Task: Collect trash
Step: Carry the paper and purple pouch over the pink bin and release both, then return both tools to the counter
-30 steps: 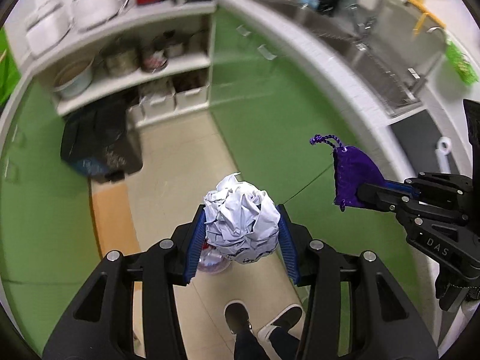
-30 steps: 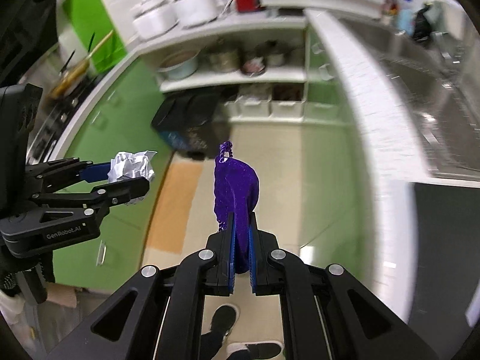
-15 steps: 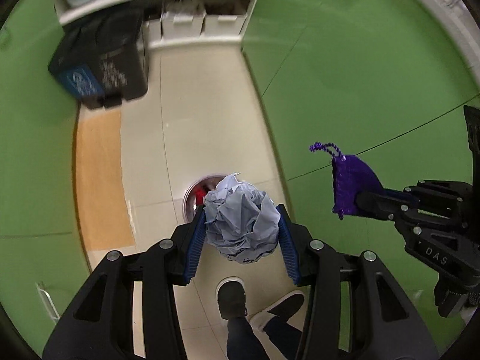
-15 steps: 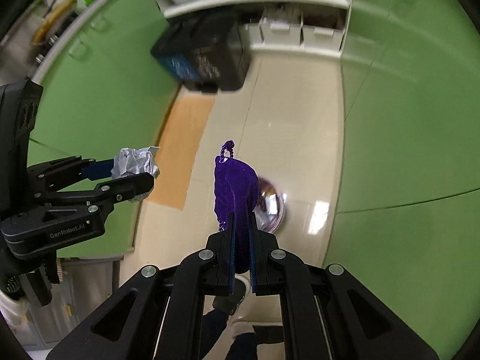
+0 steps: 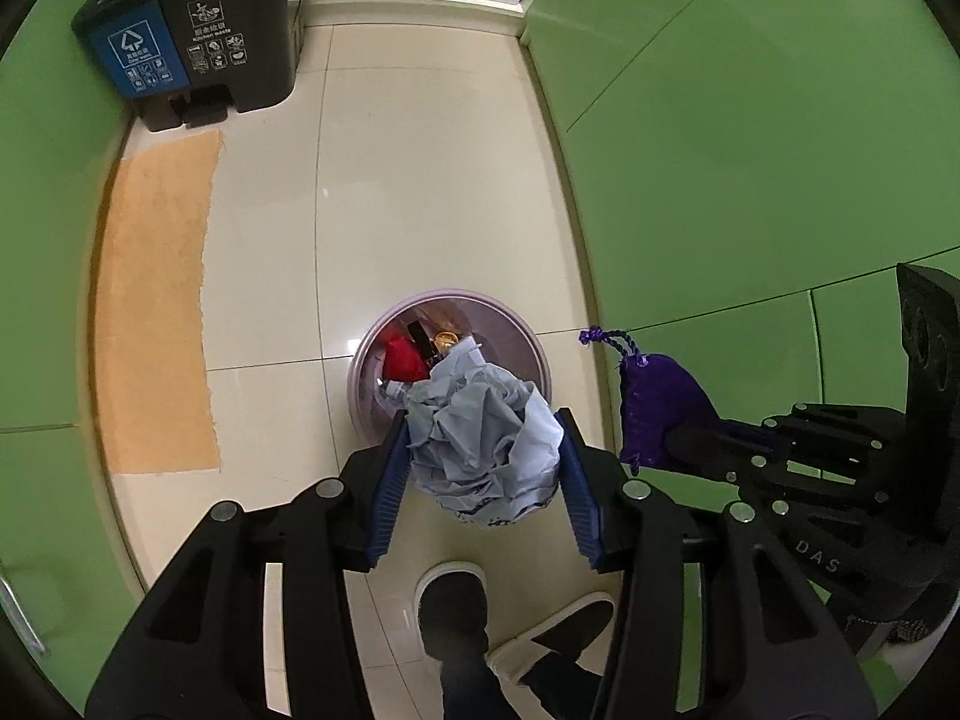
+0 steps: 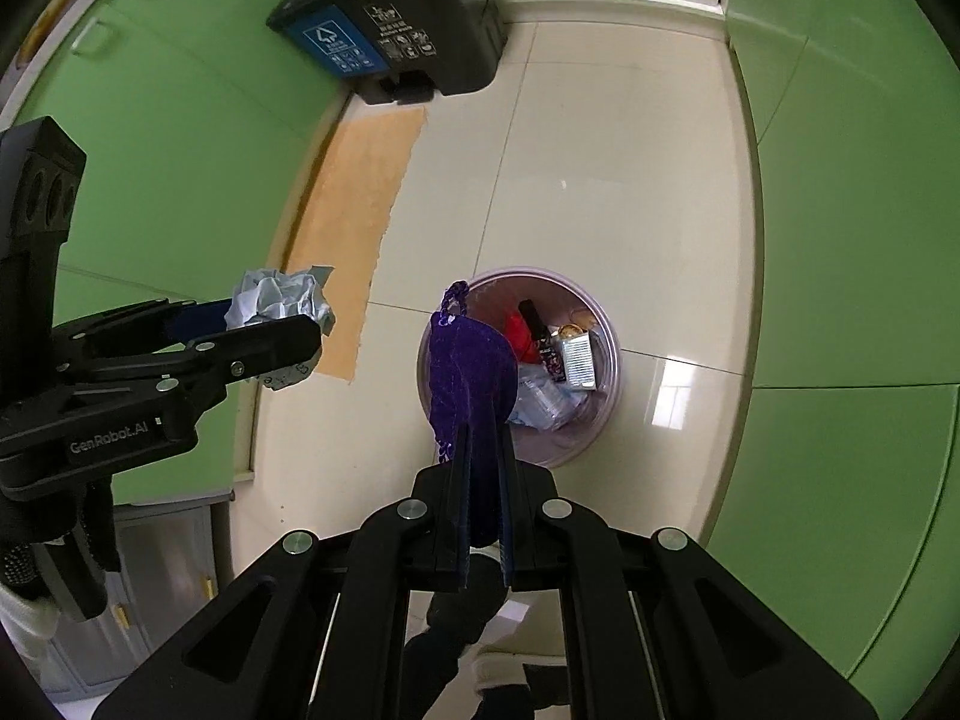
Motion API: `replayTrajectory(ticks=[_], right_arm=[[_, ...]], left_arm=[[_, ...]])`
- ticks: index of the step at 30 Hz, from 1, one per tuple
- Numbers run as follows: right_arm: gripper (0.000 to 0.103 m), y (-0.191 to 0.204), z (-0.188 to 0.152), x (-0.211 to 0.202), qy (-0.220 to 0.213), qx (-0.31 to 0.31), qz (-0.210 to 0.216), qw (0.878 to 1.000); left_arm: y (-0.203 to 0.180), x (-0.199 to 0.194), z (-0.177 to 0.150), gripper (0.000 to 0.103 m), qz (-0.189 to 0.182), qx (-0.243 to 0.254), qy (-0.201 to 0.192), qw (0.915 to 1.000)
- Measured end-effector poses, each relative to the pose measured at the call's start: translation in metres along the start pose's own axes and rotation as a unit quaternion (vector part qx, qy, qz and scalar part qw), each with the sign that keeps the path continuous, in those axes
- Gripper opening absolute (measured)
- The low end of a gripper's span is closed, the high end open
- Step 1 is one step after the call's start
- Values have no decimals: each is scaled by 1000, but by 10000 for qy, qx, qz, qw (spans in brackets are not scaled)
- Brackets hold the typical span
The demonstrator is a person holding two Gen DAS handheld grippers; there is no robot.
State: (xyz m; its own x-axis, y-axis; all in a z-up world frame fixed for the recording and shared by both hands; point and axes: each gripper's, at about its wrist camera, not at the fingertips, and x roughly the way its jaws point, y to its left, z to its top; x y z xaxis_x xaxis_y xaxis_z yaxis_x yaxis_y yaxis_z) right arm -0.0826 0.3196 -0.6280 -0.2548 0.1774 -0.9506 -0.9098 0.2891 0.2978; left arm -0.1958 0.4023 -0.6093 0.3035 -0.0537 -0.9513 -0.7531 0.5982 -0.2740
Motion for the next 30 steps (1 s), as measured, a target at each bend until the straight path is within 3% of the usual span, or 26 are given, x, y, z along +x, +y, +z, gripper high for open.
replayTrajectory(ticks=[3, 4, 5, 7, 8, 21, 25, 30], right_arm=[[15, -2, 0, 1, -47, -8, -17, 10000], [27, -1, 0, 1, -58, 0, -22, 10000], [38, -1, -1, 1, -100, 3, -34, 9999], [86, -1, -1, -4, -268, 13, -9, 9996], [92, -2, -1, -6, -319, 2, -8, 9995], [95, 8, -4, -25, -264, 38, -156, 9995], [96, 20, -14, -63, -320, 77, -192, 9993], [96, 38, -32, -143, -543, 293, -221, 9978]], left_arm=[[0, -2, 1, 62, 6, -48, -34, 10000], [2, -3, 2, 80, 8, -78, -72, 9999], [3, -2, 3, 89, -2, -113, -101, 9999], [5, -3, 6, 98, -84, -217, -110, 9997], [7, -4, 8, 100, -74, -232, -126, 9996], [0, -40, 8, 100, 53, -154, -231, 9996], [-12, -77, 4, 100, 92, -132, -287, 9995], [-41, -149, 4, 100, 115, 17, -480, 9988]])
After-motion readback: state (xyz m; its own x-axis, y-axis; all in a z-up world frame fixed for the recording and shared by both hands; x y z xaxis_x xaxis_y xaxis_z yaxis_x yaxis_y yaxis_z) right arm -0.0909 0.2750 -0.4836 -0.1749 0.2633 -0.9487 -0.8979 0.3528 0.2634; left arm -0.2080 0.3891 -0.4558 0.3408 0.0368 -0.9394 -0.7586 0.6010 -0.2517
